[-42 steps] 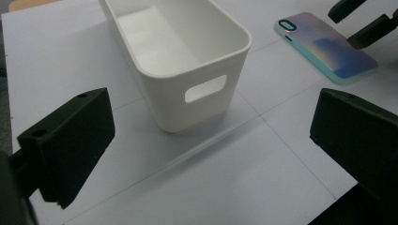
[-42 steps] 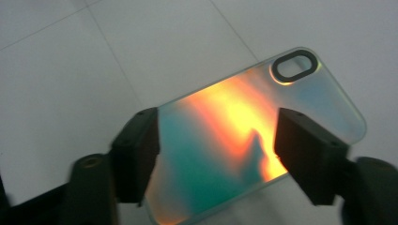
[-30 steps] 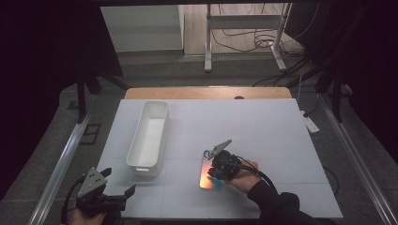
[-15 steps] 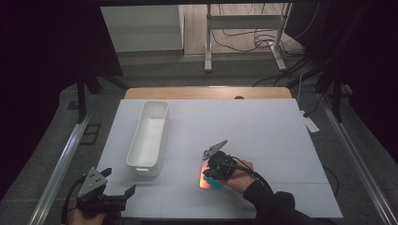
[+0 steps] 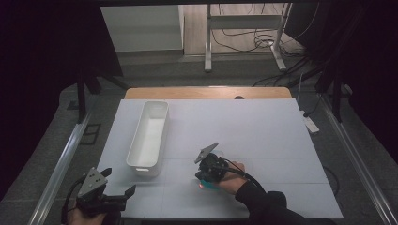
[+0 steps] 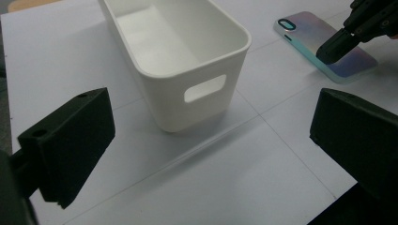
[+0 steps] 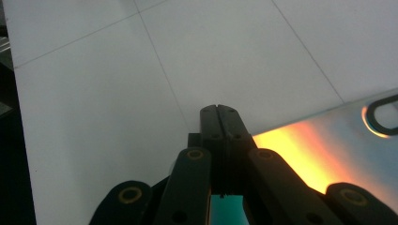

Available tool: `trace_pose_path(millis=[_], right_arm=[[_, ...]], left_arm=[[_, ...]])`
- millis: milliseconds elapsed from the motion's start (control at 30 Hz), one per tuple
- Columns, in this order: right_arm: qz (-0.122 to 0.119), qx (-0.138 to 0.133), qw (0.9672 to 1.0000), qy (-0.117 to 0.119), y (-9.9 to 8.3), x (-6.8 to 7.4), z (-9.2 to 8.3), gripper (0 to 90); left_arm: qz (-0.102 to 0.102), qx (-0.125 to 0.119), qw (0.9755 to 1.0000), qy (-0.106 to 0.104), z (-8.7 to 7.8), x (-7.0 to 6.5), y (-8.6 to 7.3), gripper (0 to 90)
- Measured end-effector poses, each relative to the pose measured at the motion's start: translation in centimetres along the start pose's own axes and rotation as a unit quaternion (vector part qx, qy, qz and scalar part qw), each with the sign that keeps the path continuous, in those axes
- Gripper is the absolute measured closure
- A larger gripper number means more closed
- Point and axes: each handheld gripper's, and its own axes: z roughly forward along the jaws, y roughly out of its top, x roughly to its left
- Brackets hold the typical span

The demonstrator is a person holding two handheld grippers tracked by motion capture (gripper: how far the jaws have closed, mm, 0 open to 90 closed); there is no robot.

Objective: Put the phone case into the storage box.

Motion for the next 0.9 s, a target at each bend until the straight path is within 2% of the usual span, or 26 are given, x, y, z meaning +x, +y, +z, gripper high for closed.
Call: trace_pose_path(millis=[433,900], right_arm=[[-0.002,0.016,0.9998,0.010,0.2,0.8,1.1,89.2],[0.002,0.026,0.9996,0.007,-0.2,0.6,0.7,89.3]], left_arm=[[0.001,0.001,1.0000,0.000,0.0,0.0,0.0,0.8],[0.000,0.002,1.0000,0.000,0.0,0.0,0.0,0.8]])
